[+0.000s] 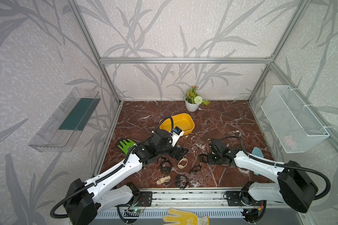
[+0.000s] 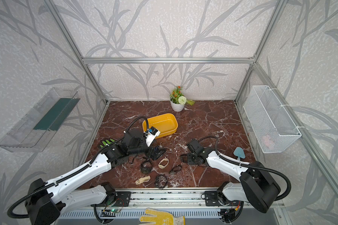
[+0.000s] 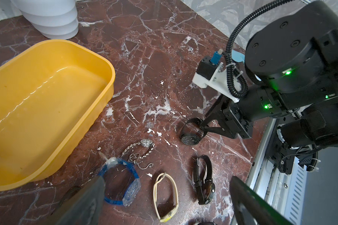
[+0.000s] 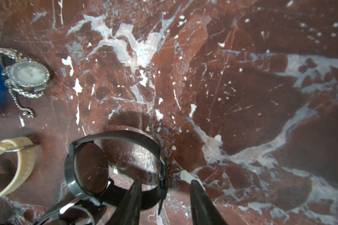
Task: Put the watch into the storage box
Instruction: Pick up the watch at the center of the board.
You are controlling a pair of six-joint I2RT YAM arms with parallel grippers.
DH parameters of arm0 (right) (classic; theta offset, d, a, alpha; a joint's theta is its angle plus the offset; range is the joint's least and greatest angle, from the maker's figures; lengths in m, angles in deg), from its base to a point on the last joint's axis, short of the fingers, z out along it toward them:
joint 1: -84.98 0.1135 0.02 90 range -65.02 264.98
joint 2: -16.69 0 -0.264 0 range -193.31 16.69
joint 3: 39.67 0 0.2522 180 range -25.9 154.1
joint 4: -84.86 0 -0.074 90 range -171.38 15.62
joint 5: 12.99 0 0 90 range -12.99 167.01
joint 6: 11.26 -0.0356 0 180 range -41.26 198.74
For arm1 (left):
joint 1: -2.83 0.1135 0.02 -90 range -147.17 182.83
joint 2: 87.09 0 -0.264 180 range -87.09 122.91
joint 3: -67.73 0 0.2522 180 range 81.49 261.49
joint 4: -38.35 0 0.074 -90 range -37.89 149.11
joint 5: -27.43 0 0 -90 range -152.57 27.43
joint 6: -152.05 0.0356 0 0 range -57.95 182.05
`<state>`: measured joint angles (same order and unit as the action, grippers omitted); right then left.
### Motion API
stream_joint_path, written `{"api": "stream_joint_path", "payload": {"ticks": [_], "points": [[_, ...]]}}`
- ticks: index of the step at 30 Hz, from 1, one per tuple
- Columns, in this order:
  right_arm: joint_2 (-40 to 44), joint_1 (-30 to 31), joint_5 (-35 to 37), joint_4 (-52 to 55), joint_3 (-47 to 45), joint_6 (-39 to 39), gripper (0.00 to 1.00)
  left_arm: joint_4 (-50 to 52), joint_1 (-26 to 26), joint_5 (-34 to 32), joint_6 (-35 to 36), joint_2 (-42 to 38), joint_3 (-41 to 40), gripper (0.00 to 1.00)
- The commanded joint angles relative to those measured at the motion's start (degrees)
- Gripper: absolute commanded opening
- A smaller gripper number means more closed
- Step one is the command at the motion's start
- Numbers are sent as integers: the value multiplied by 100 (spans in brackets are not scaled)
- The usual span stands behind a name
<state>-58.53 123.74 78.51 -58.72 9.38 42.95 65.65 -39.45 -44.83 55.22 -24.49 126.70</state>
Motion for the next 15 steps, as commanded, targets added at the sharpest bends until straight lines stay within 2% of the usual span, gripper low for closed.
{"api": "stream_joint_path", "payload": {"ticks": [1, 5, 11, 15], "points": [[-186, 38, 120, -156, 208, -30, 41, 145, -35, 85, 129, 32, 110, 97], [-371, 37, 159, -283, 258, -42, 36, 166, -61, 50, 147, 1, 110, 97], [-610, 61, 277, -359, 283, -34, 24, 217, -104, 7, 181, -3, 111, 97], [-727, 80, 353, -351, 329, -38, 3, 246, -119, -68, 207, -12, 119, 97]]}}
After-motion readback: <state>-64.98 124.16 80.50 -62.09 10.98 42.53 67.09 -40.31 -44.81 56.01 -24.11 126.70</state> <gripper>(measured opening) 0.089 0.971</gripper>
